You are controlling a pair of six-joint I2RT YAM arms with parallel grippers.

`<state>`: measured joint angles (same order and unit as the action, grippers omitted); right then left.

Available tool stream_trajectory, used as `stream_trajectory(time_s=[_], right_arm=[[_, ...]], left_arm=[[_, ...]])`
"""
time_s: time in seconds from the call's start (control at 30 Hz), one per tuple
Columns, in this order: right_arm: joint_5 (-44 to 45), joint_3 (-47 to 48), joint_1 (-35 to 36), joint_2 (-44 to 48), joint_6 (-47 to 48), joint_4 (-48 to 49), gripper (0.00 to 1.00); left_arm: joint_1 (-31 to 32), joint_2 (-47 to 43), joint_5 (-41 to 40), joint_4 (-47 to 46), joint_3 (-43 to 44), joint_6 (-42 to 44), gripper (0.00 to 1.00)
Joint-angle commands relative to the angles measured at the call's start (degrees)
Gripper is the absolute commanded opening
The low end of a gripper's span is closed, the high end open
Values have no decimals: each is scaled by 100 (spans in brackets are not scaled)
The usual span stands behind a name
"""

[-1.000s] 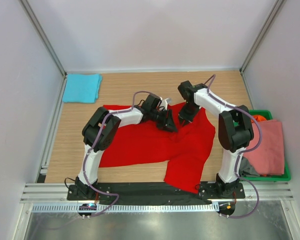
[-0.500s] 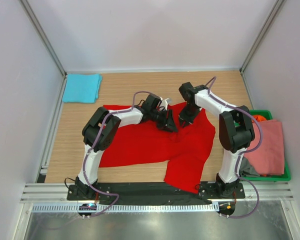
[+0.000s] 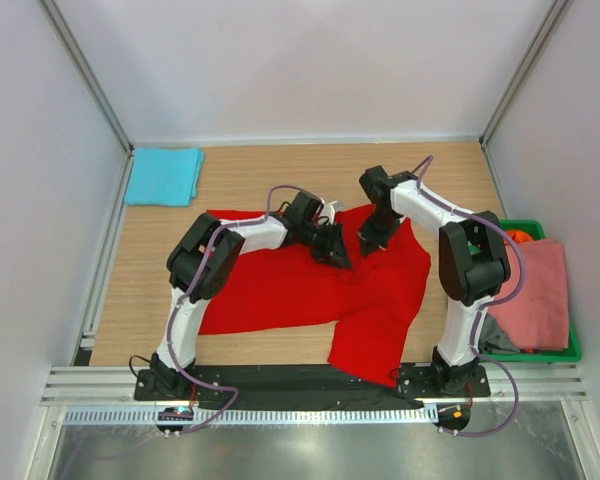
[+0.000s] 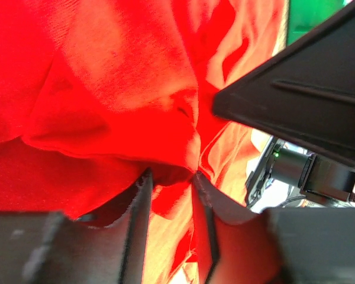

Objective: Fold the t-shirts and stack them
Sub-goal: Fold the tshirt

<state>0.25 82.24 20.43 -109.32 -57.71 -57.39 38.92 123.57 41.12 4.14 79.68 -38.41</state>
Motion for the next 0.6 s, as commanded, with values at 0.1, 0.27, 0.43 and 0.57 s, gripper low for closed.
stream_trajectory(time_s=[0.1, 0.27, 0.43, 0.57], right_arm=[[168, -85, -127, 464, -21, -71, 1], [203, -41, -170, 744, 399, -220, 1], [-85, -146, -276, 1237, 1410, -229, 1], [-534, -496, -285, 1571, 2307, -291, 1]], left_arm=[[11, 115, 133, -10, 249, -17, 18], [-42, 71, -69, 1052, 697, -69, 0], [-121, -52, 1, 1790, 856, -210, 0], [-121, -193, 98, 1879, 829, -281, 0]])
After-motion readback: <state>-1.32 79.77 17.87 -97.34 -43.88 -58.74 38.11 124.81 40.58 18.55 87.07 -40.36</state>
